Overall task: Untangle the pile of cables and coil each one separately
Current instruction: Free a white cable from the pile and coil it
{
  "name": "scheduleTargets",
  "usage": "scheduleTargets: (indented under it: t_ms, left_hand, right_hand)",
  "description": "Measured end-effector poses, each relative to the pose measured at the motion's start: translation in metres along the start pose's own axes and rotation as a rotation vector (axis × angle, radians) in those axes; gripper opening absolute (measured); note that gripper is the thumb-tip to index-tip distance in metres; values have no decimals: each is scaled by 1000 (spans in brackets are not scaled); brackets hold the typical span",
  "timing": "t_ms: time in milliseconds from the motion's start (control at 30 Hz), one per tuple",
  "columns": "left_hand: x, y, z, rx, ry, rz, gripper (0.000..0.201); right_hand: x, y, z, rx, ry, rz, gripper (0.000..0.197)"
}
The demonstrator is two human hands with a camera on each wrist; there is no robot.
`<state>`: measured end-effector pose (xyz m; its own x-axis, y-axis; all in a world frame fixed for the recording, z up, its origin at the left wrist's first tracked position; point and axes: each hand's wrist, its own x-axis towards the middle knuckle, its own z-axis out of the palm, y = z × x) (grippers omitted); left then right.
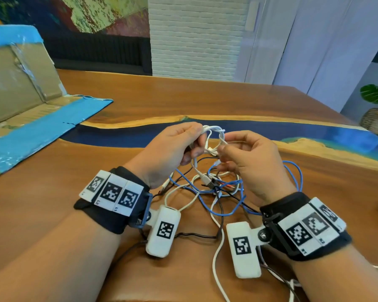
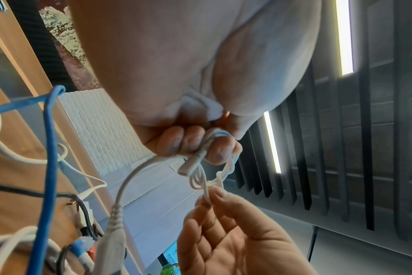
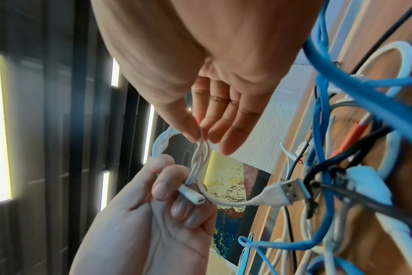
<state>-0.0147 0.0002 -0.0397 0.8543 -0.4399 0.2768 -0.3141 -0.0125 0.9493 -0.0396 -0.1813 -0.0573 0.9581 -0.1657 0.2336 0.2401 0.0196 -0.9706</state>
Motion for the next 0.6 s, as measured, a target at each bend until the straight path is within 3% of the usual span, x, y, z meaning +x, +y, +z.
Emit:
scheduleTargets:
  t_ms: [133,300,500,600]
  left_hand:
    - [1,0,-1,5,83,-19,38]
    - [2,-2,2,41,87,1,39]
    - [3,-4,-5,-54,187,-42,38]
    - [3,-1,1,-203,188,-59,37]
  right_hand:
    - [0,-6,2,182,-92,74,8]
    - [-3,-13,5,313,-148,189,18]
    - [-5,-10,5,177,-138,163,9]
    - [-4,-5,5,-56,-114,54,8]
